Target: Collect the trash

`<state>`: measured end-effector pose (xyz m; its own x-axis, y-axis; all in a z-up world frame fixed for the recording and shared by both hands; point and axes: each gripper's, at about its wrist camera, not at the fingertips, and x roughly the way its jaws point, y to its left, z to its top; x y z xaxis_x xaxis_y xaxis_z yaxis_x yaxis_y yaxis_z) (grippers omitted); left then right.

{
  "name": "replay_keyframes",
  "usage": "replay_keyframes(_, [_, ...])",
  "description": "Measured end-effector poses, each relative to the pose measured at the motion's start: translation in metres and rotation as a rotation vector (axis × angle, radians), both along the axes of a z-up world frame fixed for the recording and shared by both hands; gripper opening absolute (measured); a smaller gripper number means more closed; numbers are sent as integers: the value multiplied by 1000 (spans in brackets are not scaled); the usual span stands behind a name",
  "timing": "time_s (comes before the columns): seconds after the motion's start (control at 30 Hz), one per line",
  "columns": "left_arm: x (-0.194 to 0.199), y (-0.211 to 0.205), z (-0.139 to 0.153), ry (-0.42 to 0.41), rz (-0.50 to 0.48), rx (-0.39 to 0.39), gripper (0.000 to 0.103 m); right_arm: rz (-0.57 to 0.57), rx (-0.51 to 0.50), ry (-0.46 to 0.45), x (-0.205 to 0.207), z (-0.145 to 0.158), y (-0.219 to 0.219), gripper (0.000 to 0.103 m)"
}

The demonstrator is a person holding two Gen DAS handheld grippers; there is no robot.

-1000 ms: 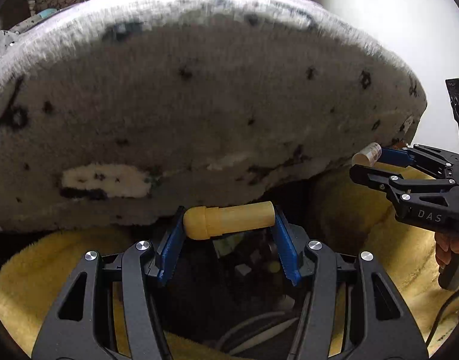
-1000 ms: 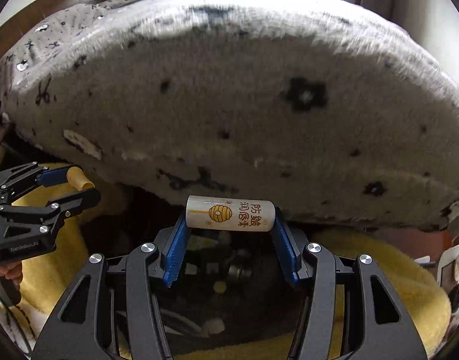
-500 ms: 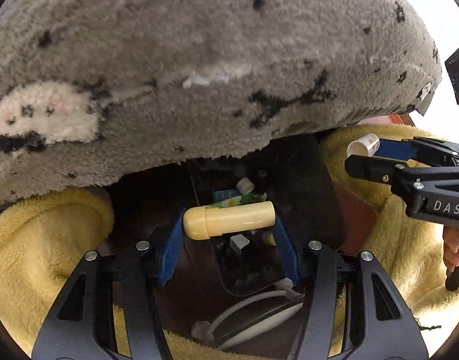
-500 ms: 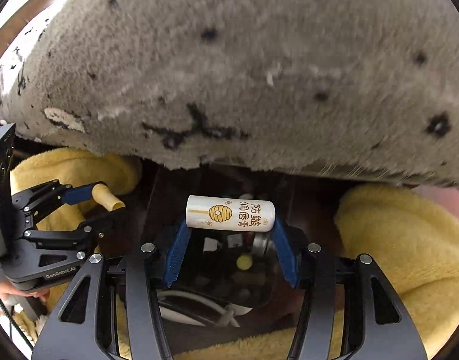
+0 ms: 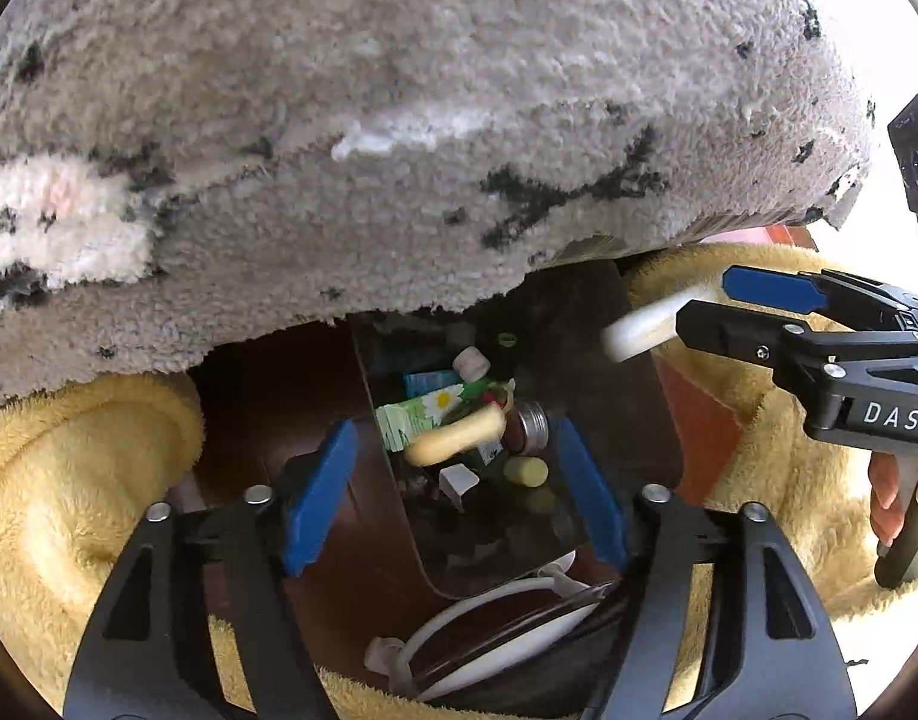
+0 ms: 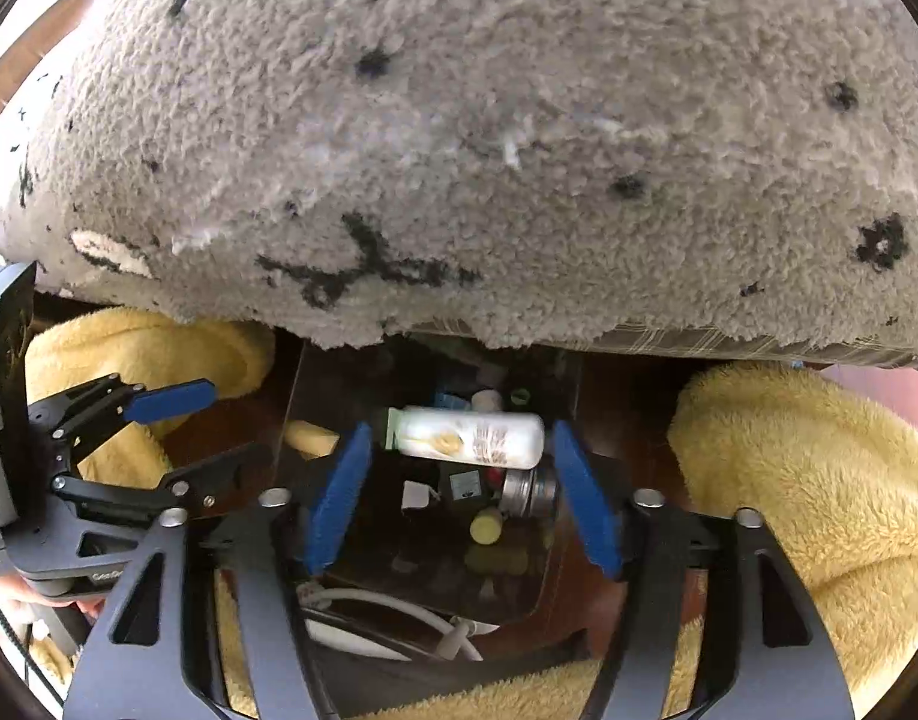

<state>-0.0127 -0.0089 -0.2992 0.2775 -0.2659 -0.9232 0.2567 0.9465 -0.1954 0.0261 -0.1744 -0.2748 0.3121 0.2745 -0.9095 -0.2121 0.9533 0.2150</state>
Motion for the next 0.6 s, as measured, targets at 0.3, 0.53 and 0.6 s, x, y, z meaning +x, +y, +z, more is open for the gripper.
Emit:
replay_keyframes(0.3, [5,2,26,-52,26,4,77,-55,-24,-67,5,26,-18,85])
replay_keyframes(0.53, [2,4,87,-217,58,59,84,-86,-54,-205,-1,77,-21,92])
replay_keyframes(0.6, [0,5,109,-275,72,68,86,-92,-61,-253,-4,96,-22,94])
